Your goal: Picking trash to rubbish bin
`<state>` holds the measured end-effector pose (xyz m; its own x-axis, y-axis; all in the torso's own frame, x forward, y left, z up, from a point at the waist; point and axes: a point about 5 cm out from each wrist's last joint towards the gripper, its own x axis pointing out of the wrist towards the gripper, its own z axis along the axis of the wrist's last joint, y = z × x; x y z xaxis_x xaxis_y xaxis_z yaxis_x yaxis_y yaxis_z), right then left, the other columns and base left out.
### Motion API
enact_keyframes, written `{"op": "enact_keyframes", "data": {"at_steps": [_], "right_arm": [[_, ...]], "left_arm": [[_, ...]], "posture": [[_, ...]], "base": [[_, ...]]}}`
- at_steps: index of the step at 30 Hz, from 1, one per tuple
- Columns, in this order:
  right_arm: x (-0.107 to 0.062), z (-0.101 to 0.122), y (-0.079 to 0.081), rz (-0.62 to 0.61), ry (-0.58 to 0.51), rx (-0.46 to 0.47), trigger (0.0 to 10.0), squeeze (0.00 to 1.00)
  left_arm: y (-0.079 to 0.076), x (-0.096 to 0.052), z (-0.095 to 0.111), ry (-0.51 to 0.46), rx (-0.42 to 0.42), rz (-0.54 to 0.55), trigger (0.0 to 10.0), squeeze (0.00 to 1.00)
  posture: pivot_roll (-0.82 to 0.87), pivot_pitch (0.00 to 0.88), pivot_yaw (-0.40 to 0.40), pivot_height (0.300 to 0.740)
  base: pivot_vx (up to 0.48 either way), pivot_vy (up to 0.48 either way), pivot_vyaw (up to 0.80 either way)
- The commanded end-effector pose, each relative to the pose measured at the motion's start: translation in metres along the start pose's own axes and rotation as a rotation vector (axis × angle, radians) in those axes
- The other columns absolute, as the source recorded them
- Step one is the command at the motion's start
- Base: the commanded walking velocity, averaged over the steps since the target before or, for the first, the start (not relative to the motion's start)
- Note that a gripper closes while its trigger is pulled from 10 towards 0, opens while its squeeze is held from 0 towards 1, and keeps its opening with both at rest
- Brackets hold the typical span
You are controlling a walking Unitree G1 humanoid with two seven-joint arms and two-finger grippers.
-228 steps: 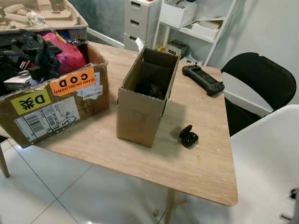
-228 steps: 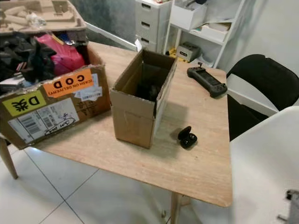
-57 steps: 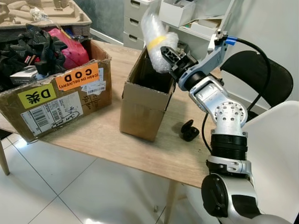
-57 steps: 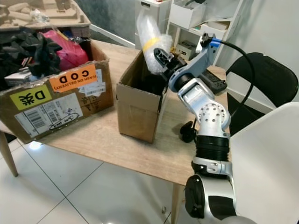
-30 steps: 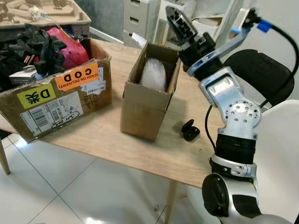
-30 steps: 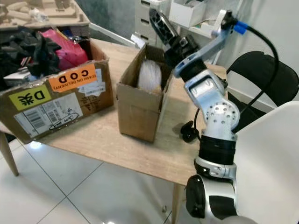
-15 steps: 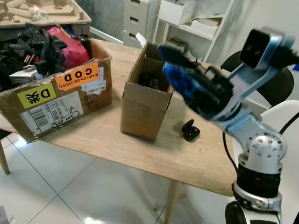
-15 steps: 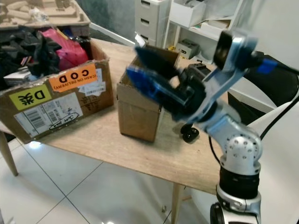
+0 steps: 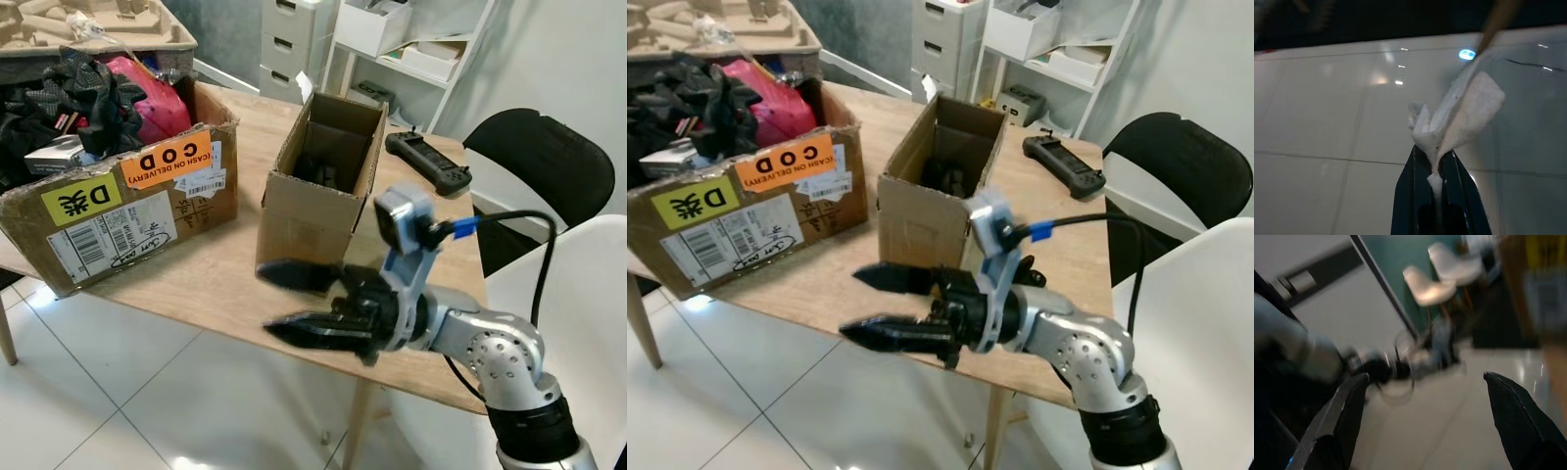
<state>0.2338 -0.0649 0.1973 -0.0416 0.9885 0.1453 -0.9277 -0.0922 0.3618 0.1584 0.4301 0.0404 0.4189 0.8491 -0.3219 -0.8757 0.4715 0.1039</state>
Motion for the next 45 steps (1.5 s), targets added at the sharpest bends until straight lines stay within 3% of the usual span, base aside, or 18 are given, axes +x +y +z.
{"op": "enact_keyframes", "data": {"at_steps": [1, 9, 15, 19, 21, 23, 27, 30, 34, 35, 37, 38, 40, 43, 45], "right_arm": [[0.000, -0.018, -0.006, -0.043, 0.072, 0.030, 10.0, 0.00], [0.001, -0.039, -0.014, -0.075, 0.119, 0.087, 10.0, 0.00], [0.002, -0.062, -0.019, -0.081, 0.195, 0.116, 10.0, 0.00], [0.001, -0.072, -0.025, -0.117, 0.242, 0.115, 10.0, 0.00], [0.000, -0.078, -0.029, -0.144, 0.257, 0.118, 10.0, 0.00], [0.000, -0.079, -0.030, -0.151, 0.256, 0.121, 10.0, 0.00], [0.000, -0.084, -0.032, -0.156, 0.264, 0.128, 10.0, 0.00], [-0.001, -0.091, -0.034, -0.179, 0.288, 0.132, 10.0, 0.00], [-0.002, -0.096, -0.038, -0.201, 0.313, 0.120, 10.0, 0.00], [-0.002, -0.100, -0.038, -0.201, 0.334, 0.115, 10.0, 0.00], [-0.002, -0.100, -0.038, -0.201, 0.334, 0.115, 10.0, 0.00], [-0.002, -0.105, -0.039, -0.196, 0.362, 0.107, 10.0, 0.00], [-0.002, -0.107, -0.039, -0.193, 0.374, 0.102, 10.0, 0.00], [-0.002, -0.107, -0.039, -0.191, 0.376, 0.100, 10.0, 0.00], [-0.001, -0.107, -0.039, -0.186, 0.372, 0.094, 10.0, 0.00]], "left_arm": [[0.020, 0.005, 0.014, -0.045, 0.024, 0.101, 10.0, 0.00], [0.032, 0.009, 0.036, -0.132, -0.043, 0.165, 10.0, 0.00], [0.025, 0.012, 0.078, -0.297, -0.135, 0.149, 10.0, 0.00], [0.014, 0.012, 0.110, -0.414, -0.212, 0.080, 10.0, 0.00], [0.008, 0.010, 0.129, -0.485, -0.208, 0.043, 10.0, 0.00], [0.007, 0.009, 0.136, -0.509, -0.198, 0.036, 10.0, 0.00], [0.004, 0.007, 0.154, -0.568, -0.256, 0.013, 10.0, 0.00], [-0.001, 0.001, 0.178, -0.656, -0.317, -0.042, 10.0, 0.00], [-0.006, -0.004, 0.195, -0.722, -0.349, -0.093, 10.0, 0.00], [-0.011, -0.009, 0.208, -0.770, -0.383, -0.148, 10.0, 0.00], [-0.011, -0.009, 0.208, -0.770, -0.383, -0.148, 10.0, 0.00], [-0.019, -0.018, 0.227, -0.837, -0.439, -0.253, 10.0, 0.00], [-0.025, -0.027, 0.243, -0.891, -0.479, -0.349, 10.0, 0.00], [-0.027, -0.031, 0.249, -0.911, -0.505, -0.394, 10.0, 0.00], [-0.034, -0.040, 0.260, -0.952, -0.549, -0.493, 10.0, 0.00]], "posture": [[0.10, 0.097, -0.051, 0.740], [0.10, 0.100, -0.052, 0.740], [0.11, 0.104, -0.058, 0.740], [0.11, 0.105, -0.058, 0.740], [0.11, 0.106, -0.056, 0.740], [0.11, 0.106, -0.056, 0.740], [0.10, 0.107, -0.054, 0.740], [0.10, 0.107, -0.053, 0.740], [0.10, 0.107, -0.053, 0.740], [0.10, 0.108, -0.053, 0.740], [0.10, 0.108, -0.053, 0.740], [0.10, 0.108, -0.053, 0.740], [0.10, 0.110, -0.054, 0.740], [0.10, 0.110, -0.054, 0.740], [0.10, 0.110, -0.054, 0.740]], "base": [[0.000, 0.000, 0.00], [0.000, 0.000, 0.00], [0.000, 0.000, 0.00], [0.000, 0.000, 0.00], [0.000, 0.000, 0.00], [0.000, 0.000, 0.00], [0.000, 0.000, 0.00], [0.000, 0.000, 0.00], [0.000, 0.000, 0.00], [0.000, 0.000, 0.00], [0.000, 0.000, 0.00], [0.000, 0.000, 0.00], [0.000, 0.000, 0.00], [0.000, 0.000, 0.00], [0.000, 0.000, 0.00]]}}
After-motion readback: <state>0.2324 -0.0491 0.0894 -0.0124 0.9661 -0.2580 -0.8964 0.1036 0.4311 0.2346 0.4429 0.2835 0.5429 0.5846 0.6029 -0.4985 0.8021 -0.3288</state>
